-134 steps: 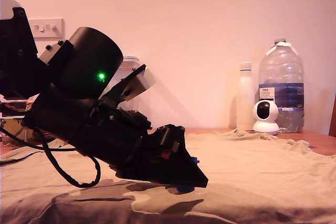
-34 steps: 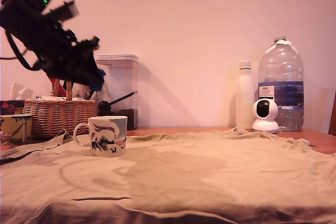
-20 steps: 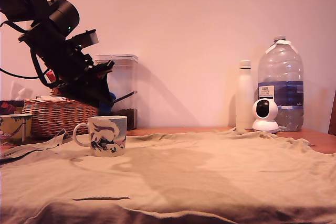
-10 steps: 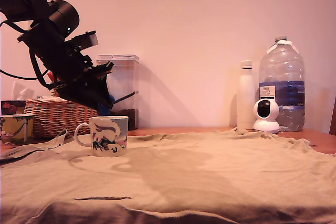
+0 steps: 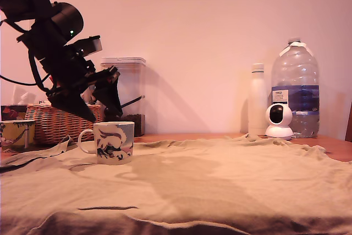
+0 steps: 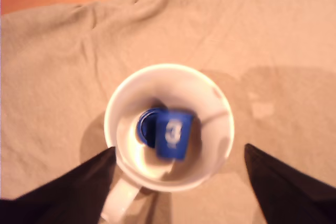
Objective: Pick up the coffee capsules on the table and drop them inside the coffee cup
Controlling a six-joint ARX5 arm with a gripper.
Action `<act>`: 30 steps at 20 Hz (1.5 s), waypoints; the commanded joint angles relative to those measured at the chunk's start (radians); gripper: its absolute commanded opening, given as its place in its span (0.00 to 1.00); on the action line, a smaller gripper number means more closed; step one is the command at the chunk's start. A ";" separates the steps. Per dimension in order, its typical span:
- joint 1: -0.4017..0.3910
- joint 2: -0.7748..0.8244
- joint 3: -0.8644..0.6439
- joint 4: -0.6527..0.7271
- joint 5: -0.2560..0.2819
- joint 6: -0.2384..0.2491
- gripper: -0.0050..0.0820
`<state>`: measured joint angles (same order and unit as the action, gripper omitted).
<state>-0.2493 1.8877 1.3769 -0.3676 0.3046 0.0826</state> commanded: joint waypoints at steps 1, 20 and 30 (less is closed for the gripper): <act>-0.006 -0.031 0.015 -0.004 0.002 0.011 0.61; -0.006 -0.294 0.005 -0.077 0.000 0.075 0.04; -0.006 -0.544 -0.343 0.208 -0.083 0.005 0.04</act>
<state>-0.2493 1.3571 1.0775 -0.1829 0.2279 0.0959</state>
